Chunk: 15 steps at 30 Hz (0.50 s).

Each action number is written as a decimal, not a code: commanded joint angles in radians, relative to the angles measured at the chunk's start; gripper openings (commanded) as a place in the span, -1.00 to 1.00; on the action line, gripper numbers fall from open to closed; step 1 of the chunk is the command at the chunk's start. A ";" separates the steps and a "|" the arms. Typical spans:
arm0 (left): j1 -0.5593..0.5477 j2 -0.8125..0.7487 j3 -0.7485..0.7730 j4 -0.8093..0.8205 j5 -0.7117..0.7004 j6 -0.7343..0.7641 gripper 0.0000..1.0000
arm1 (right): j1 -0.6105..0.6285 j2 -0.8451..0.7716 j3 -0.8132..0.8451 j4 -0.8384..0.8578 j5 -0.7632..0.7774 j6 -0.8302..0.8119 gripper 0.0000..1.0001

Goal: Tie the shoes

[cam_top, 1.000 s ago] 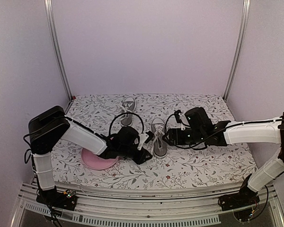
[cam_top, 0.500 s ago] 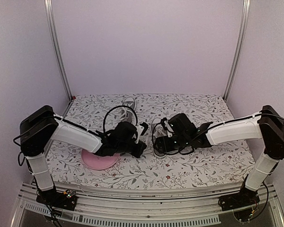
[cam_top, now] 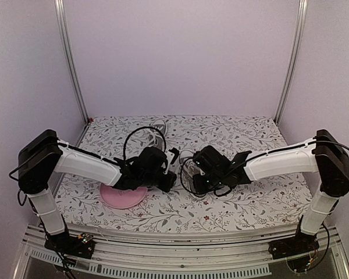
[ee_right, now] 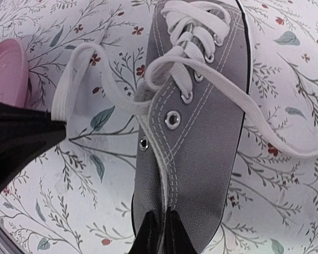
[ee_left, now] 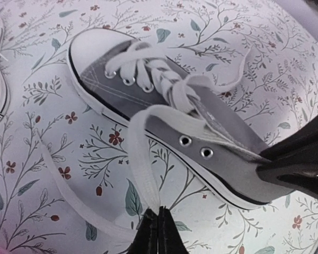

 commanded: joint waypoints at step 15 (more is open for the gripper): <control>-0.116 -0.183 -0.107 -0.042 0.064 0.101 -1.00 | 0.178 -0.422 -0.249 -0.014 -0.187 0.143 0.34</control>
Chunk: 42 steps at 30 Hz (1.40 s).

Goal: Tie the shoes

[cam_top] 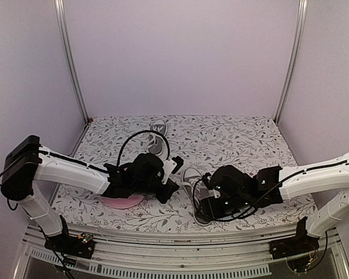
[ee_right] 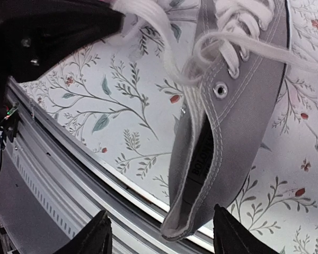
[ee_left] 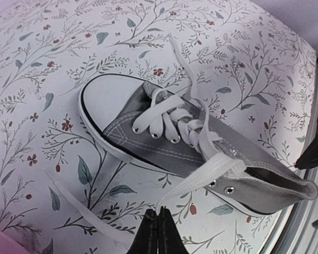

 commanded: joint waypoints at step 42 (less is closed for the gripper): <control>-0.029 -0.146 -0.194 0.382 0.117 -0.900 0.32 | -0.285 0.139 -0.134 0.816 -0.226 -0.482 -0.95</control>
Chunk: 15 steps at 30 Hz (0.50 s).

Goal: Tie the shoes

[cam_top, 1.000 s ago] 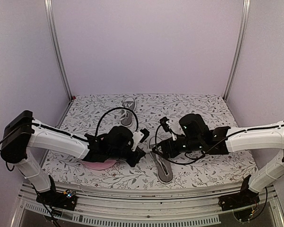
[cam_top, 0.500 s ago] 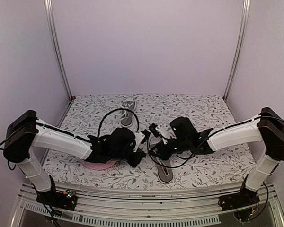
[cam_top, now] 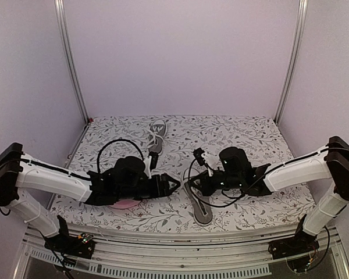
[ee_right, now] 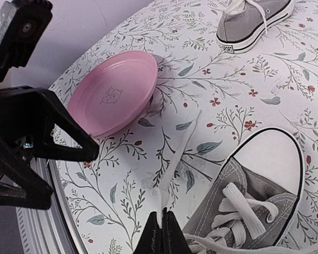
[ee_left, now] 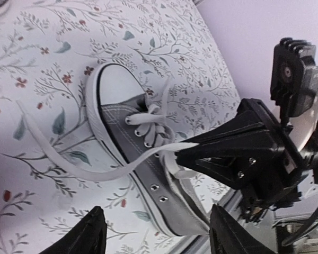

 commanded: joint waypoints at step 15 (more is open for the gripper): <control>0.005 0.222 -0.036 0.534 0.236 -0.471 0.54 | -0.001 -0.034 -0.054 0.150 -0.016 0.050 -0.96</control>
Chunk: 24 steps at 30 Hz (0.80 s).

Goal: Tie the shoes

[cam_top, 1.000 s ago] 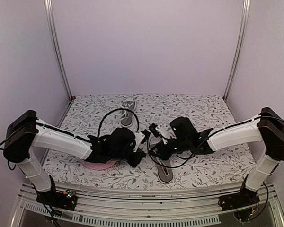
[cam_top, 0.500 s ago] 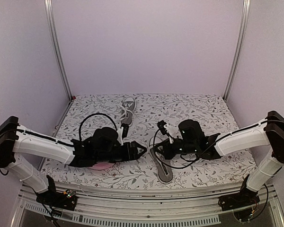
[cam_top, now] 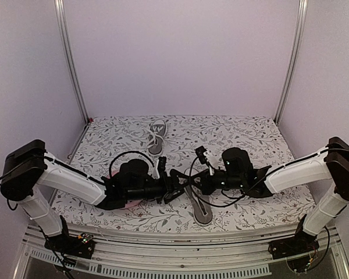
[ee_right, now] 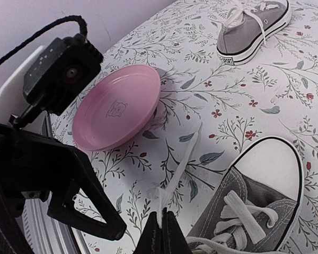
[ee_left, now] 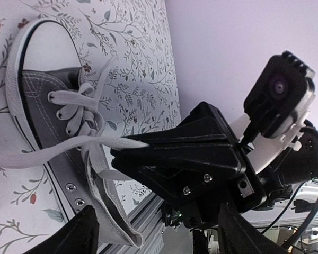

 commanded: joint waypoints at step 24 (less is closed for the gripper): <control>0.112 0.152 0.070 0.172 0.024 0.034 0.49 | 0.037 -0.041 -0.102 0.116 -0.165 -0.010 -0.96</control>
